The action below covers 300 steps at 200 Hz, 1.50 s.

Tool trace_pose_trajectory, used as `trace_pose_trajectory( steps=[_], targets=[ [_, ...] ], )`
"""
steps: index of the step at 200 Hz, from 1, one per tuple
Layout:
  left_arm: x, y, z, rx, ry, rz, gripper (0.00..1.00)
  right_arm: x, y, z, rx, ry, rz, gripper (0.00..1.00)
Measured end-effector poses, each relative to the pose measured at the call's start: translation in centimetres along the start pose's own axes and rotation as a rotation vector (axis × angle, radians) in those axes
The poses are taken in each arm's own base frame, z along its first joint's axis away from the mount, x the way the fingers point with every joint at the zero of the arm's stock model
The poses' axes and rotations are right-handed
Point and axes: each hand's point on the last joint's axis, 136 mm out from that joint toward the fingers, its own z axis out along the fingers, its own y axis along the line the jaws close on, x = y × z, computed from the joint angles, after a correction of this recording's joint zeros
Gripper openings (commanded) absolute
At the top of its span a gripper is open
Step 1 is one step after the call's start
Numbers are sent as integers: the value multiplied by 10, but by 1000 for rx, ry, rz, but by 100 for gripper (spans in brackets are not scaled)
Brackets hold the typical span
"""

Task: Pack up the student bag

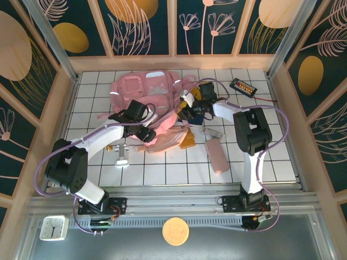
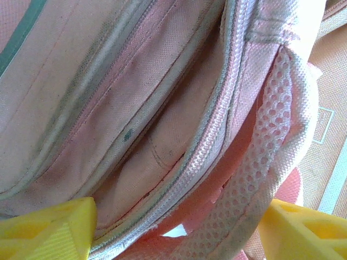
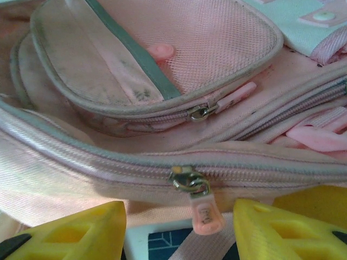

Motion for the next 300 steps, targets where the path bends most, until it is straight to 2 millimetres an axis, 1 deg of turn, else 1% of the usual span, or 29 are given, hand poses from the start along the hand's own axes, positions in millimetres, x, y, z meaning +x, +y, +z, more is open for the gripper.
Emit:
trace_pose_trajectory(
  steps=[15, 37, 49, 54, 56, 59, 60, 67, 84, 90, 140, 148, 154, 158, 171, 180, 189, 206, 222, 239, 270, 300],
  targets=[
    [0, 1, 0, -4, 1, 0, 76, 1, -4, 5, 11, 5, -11, 53],
    [0, 1, 0, -6, 2, 0, 75, 0, -7, 8, 21, 3, -22, 46],
    [0, 1, 0, -6, 3, 0, 75, -2, -8, 9, 25, 0, -29, 37],
    [0, 1, 0, -6, 4, 0, 75, -2, -9, 9, 29, -1, -36, 30],
    [1, 1, 0, -6, 4, 1, 75, -2, -10, 9, 29, -1, -33, 29],
    [1, 1, 0, -6, 4, 1, 75, -2, -10, 9, 32, 0, -35, 23],
    [1, 1, 1, -6, 5, 1, 75, -2, -10, 9, 32, 0, -35, 23],
    [1, 1, 1, -5, 7, 1, 75, -3, -12, 9, 38, 1, -47, 15],
    [0, 1, 1, -7, 10, 4, 75, -3, -13, 9, 48, 3, -53, 3],
    [0, 2, 2, -8, 11, 4, 75, -2, -14, 9, 51, 4, -56, 0],
    [1, 8, 1, -39, 28, 7, 75, 1, -14, 7, 61, 19, -72, 0],
    [2, 10, 1, -53, 34, 7, 73, 1, -13, 5, 59, 24, -68, 0],
    [3, 12, 1, -63, 39, 7, 69, 1, -12, 4, 57, 26, -64, 0],
    [3, 13, 1, -71, 41, 8, 63, 1, -12, 3, 57, 27, -64, 0],
    [6, 16, 2, -91, 53, 10, 41, 1, -8, 0, 51, 35, -55, 0],
    [7, 17, 5, -95, 63, 7, 29, 0, -6, -3, 47, 41, -47, 0],
    [8, 17, 9, -93, 78, 3, 23, -1, -3, -6, 42, 48, -38, 0],
    [7, 16, 18, -85, 107, 10, 16, -5, 4, -11, 35, 54, -12, 0],
    [2, 14, 24, -76, 127, 12, 13, -7, 13, -17, 29, 57, 28, 0],
    [-5, 9, 27, -64, 125, 17, 12, -9, 25, -21, 19, 62, 66, 0],
    [-18, -6, 25, -21, 89, 4, 11, -12, 42, -16, -5, 90, 142, 0],
    [-23, -13, 22, -5, 68, -22, 10, -17, 39, -19, 18, 136, 244, 0]
  ],
)
